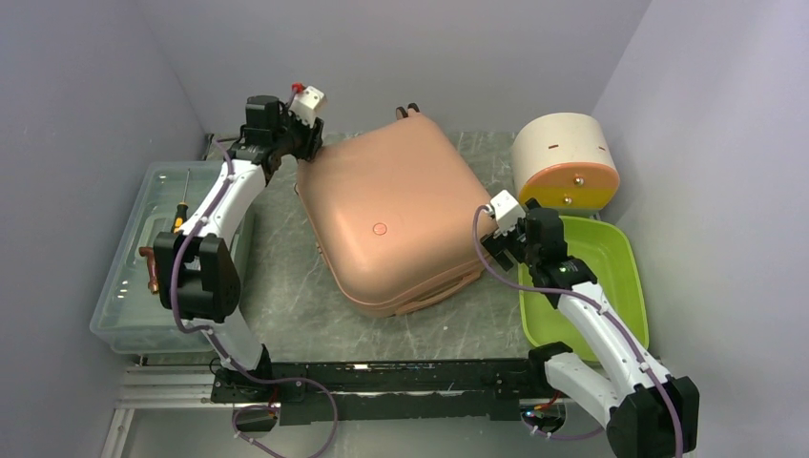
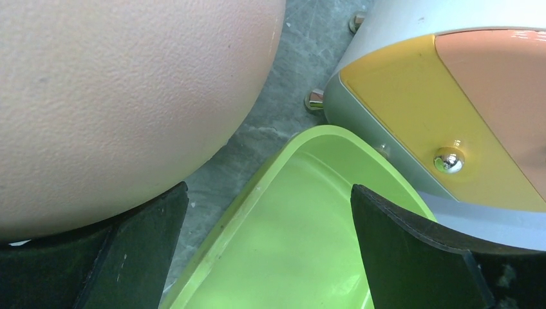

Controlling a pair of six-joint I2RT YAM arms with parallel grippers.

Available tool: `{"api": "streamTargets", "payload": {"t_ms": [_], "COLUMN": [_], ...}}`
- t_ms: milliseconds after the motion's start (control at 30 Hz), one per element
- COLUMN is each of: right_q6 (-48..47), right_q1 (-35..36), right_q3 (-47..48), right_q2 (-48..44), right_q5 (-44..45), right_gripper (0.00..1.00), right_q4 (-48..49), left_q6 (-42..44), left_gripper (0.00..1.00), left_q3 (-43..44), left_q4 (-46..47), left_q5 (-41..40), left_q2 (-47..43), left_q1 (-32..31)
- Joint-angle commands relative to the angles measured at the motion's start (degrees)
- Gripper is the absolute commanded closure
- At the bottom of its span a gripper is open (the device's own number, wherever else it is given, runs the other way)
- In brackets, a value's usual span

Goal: Open, take out, and arrange the luggage
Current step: Adjust the luggage at the center of the board.

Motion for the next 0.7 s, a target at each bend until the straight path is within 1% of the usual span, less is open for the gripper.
{"api": "streamTargets", "payload": {"t_ms": [0, 167, 300, 433, 567, 667], "right_q6": [4.12, 6.81, 7.22, 3.78, 1.42, 1.54], "right_q1": [-0.09, -0.08, -0.05, -0.04, -0.06, -0.04], "right_q3": [5.03, 9.29, 10.60, 10.19, 9.29, 10.07], "right_q2": [4.63, 8.22, 7.97, 3.59, -2.40, -4.88], "right_q5": [3.53, 2.74, -2.24, -8.00, -10.84, -11.37], "right_gripper": [0.00, 0.00, 0.00, 0.00, 0.00, 0.00], "right_q4": [7.07, 6.70, 4.40, 0.08, -1.94, -3.08], "left_q6": [2.83, 4.08, 3.64, 2.33, 1.53, 1.08], "left_gripper": [0.51, 0.51, 0.48, 0.46, 0.46, 0.46], "left_q3": [-10.97, -15.37, -16.40, -15.25, -15.34, -15.00], "left_q4": [-31.58, -30.72, -29.70, -29.39, -28.46, -28.89], "left_q5": [6.65, 6.52, 5.74, 1.73, 0.93, -0.46], "left_q2": [1.69, -0.97, -2.27, -3.72, -7.16, -9.56], "left_q1": [-1.92, -1.92, -1.92, -1.65, -0.81, -0.65]}}
